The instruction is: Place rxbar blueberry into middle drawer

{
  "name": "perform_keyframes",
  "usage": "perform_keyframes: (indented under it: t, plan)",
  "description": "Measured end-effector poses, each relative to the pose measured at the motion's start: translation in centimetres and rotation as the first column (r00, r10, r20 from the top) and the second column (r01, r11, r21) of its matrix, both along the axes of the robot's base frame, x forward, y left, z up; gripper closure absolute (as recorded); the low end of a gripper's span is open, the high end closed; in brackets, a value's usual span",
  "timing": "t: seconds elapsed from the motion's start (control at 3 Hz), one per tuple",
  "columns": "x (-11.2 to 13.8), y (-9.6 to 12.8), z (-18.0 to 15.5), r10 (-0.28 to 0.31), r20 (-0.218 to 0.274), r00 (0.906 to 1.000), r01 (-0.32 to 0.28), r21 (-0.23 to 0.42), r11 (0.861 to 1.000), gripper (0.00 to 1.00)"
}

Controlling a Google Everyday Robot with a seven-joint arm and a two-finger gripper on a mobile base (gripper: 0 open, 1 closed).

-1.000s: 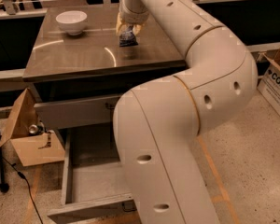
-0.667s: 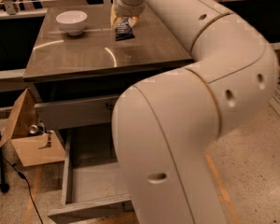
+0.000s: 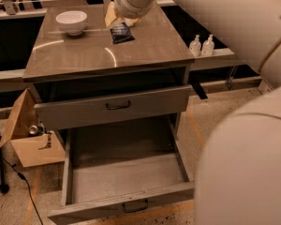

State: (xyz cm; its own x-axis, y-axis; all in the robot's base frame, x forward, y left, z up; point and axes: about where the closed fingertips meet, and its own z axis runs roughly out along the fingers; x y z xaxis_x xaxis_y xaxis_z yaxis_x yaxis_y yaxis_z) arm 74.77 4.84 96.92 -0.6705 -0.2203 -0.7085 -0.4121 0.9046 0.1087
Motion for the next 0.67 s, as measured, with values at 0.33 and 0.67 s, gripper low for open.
perform_keyframes:
  t: [0.33, 0.67]
  plan:
    - [-4.7, 0.7, -4.2, 0.148, -0.091, 0.9848, -0.145, 0.044, 0.989, 1.0]
    - [-8.6, 1.6, -6.5, 0.249, -0.121, 0.9609, -0.242, 0.07, 0.968, 1.0]
